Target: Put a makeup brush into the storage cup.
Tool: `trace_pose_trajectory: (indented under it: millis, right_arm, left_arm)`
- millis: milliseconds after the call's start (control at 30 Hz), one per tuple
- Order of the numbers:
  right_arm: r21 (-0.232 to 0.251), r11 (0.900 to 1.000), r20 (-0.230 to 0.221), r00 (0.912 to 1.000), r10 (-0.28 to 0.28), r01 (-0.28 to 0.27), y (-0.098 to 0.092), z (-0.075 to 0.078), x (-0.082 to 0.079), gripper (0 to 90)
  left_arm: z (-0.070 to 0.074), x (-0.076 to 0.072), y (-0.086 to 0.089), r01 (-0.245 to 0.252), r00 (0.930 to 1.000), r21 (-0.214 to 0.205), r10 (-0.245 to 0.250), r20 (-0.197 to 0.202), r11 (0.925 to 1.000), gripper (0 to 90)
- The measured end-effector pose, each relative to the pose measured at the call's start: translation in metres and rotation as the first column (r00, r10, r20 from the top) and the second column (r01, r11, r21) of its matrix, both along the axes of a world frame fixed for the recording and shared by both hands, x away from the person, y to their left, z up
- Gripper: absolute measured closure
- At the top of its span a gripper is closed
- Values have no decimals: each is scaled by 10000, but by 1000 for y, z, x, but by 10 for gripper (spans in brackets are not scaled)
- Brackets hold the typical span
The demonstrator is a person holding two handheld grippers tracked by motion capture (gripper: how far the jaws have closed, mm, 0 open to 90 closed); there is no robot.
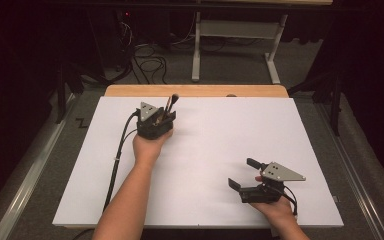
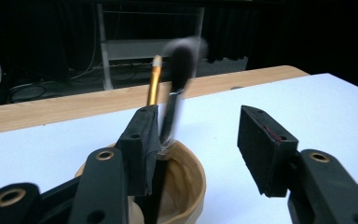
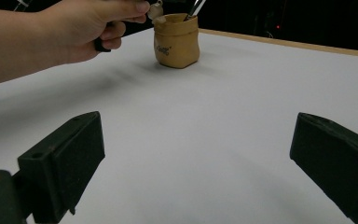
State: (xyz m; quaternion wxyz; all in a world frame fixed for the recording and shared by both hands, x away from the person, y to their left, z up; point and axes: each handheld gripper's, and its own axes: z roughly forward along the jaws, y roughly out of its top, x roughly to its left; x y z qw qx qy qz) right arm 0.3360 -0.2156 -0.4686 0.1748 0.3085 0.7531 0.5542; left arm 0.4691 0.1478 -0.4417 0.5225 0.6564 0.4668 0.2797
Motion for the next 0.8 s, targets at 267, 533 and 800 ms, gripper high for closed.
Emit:
trace_pose_trajectory:
  millis: [267, 533, 800]
  right_arm:
    - [-9, 10000, 0, 10000, 0, 0, 0, 0, 0, 37]
    - [-48, 10000, -31, 10000, -15, 15, 1, 0, 0, 37]
    - [-42, 10000, 5, 10000, 20, -20, 2, 0, 0, 37]
  left_arm:
    - [0, -1, -1, -11, 10000, 65, 12, -42, 10000, 457]
    - [1, -3, -2, 67, 9998, 201, -64, -180, 9998, 437]
    - [3, -8, -5, 121, 9998, 295, -117, -135, 9995, 429]
